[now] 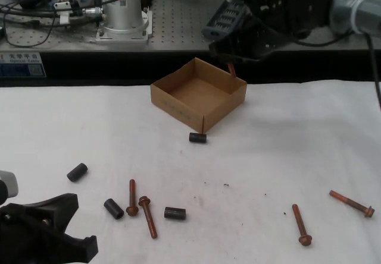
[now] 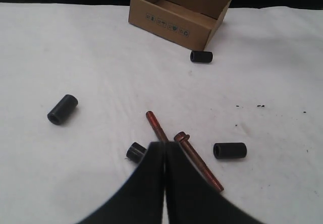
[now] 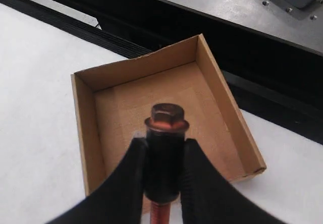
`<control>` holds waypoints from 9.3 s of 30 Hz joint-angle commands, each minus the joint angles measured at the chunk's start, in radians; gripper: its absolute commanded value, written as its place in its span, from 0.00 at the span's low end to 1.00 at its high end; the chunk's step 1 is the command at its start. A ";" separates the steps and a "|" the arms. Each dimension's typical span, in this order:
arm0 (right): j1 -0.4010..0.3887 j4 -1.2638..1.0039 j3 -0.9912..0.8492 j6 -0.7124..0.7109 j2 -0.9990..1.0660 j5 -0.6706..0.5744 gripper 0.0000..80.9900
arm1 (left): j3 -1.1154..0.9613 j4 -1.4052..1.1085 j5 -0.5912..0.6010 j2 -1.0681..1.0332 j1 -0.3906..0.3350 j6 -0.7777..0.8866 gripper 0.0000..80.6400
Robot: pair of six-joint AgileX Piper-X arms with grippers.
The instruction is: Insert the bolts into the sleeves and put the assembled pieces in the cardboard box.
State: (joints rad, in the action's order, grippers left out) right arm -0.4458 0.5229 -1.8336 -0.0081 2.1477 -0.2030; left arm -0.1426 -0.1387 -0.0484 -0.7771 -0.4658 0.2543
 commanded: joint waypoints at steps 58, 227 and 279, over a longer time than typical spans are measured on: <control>0.002 0.294 -0.053 -0.186 -0.120 -0.343 0.19 | -0.007 -0.028 0.001 0.006 0.002 -0.048 0.01; -0.395 0.248 0.574 -0.564 -0.461 0.182 0.05 | 0.011 0.062 0.087 0.372 -0.111 0.020 0.01; -0.452 0.173 0.491 -0.644 -0.123 0.142 0.22 | 0.011 0.162 0.139 0.587 -0.111 -0.029 0.01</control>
State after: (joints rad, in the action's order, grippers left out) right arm -0.8937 0.6859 -1.3343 -0.6435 2.0141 -0.0467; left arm -0.1257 0.0321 0.0862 -0.1987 -0.5731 0.2331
